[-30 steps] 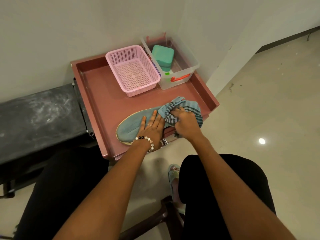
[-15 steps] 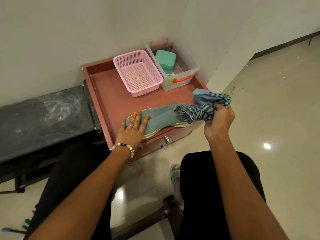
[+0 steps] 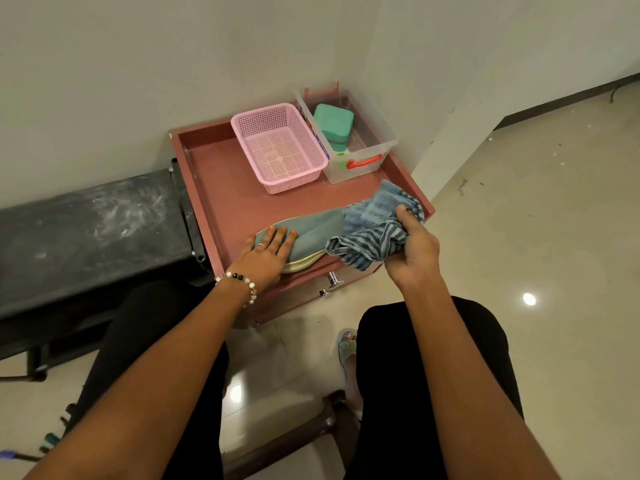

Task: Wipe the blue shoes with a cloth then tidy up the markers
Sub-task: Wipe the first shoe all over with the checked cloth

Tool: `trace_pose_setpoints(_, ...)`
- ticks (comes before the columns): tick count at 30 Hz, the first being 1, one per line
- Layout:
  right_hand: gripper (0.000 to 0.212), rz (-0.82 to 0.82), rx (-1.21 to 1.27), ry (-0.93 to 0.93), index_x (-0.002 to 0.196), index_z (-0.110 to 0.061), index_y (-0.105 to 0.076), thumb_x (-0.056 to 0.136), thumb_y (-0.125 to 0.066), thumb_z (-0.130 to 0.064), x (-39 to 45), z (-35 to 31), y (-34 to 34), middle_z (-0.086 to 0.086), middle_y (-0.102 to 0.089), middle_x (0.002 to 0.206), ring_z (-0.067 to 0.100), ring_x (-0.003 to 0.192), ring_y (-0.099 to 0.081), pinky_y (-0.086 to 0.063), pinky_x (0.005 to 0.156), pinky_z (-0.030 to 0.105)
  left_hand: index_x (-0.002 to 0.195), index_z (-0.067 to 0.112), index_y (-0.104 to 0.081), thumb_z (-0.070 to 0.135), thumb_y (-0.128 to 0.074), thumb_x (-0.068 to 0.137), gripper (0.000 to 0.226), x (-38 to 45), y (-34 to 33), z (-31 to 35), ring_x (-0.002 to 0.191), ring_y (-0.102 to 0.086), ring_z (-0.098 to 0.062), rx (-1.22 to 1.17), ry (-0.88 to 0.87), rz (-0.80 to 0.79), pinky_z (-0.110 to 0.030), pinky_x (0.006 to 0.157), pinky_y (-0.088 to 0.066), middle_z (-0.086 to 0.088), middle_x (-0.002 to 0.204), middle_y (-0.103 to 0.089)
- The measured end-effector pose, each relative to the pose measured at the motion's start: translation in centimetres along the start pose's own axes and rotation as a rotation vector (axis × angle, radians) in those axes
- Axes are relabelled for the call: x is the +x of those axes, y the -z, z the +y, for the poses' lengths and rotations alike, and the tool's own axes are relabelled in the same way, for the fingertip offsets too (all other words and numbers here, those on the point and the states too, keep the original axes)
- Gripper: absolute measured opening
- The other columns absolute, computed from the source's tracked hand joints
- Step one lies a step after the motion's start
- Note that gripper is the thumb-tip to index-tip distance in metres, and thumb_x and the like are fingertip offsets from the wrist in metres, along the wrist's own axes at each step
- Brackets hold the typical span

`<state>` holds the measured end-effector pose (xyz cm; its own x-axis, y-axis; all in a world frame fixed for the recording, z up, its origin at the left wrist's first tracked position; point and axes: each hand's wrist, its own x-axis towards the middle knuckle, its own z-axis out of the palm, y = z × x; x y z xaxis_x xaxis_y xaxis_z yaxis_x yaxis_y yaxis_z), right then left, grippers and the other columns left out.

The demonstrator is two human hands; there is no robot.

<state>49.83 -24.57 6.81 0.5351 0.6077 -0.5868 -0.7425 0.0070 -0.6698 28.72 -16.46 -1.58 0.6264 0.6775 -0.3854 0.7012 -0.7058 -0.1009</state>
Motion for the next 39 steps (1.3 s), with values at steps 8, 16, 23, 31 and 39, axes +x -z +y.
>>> trace_pose_setpoints(8,0.035,-0.064,-0.546,0.635,0.113,-0.013,-0.06,0.08,-0.073,-0.016,-0.2,0.9,-0.7,0.003,-0.067,0.105,0.019,0.097,-0.066,-0.056,0.085,0.041,0.152,0.011,-0.01,0.017,-0.062,0.084,0.086,-2.2,2.5,-1.4,0.135,-0.038,-0.031,-0.461,-0.053,0.045,-0.036,0.108,-0.033,-0.012,0.157,-0.02)
trace_pose_setpoints(16,0.063,-0.541,-1.362,0.77,0.124,-0.005,-0.048,0.064,-0.042,0.01,-3.7,11.9,-2.7,0.021,-0.05,0.132,0.037,0.125,-0.045,-0.036,0.106,0.05,0.15,0.008,-0.022,0.036,-0.062,0.089,0.079,-2.2,1.3,-2.1,0.147,0.004,-0.031,-0.405,0.001,0.19,-0.044,0.12,-0.001,-0.016,0.159,-0.007)
trace_pose_setpoints(23,0.097,-0.631,-1.895,1.088,0.143,-0.003,-0.035,0.052,-0.059,0.021,2.5,8.3,0.5,0.016,-0.036,0.149,0.035,0.141,-0.024,-0.009,0.113,0.055,0.152,0.013,0.005,0.046,-0.055,0.09,0.093,-2.4,1.5,-1.5,0.146,0.014,-0.03,-0.469,0.189,0.196,-0.051,0.116,-0.001,-0.007,0.16,0.01)
trace_pose_setpoints(31,0.091,-0.5,-1.715,0.797,0.149,-0.002,-0.006,0.072,-0.053,0.008,-3.6,13.4,-3.6,0.02,-0.002,0.157,0.036,0.145,0.006,-0.001,0.119,0.046,0.15,0.019,0.014,0.025,-0.047,0.099,0.08,-2.4,1.1,-1.3,0.143,0.022,-0.029,-0.606,0.226,0.211,-0.052,0.114,0.013,-0.001,0.159,0.015)
trace_pose_setpoints(39,0.089,-0.661,-1.911,1.027,0.139,0.008,-0.036,0.054,-0.059,0.02,1.9,8.2,-0.7,0.027,-0.041,0.141,0.047,0.134,-0.03,-0.007,0.107,0.062,0.149,0.006,0.014,0.037,-0.059,0.09,0.099,-1.7,1.5,-1.8,0.144,0.019,-0.028,-0.627,0.205,0.191,-0.05,0.115,0.008,-0.011,0.159,0.011)
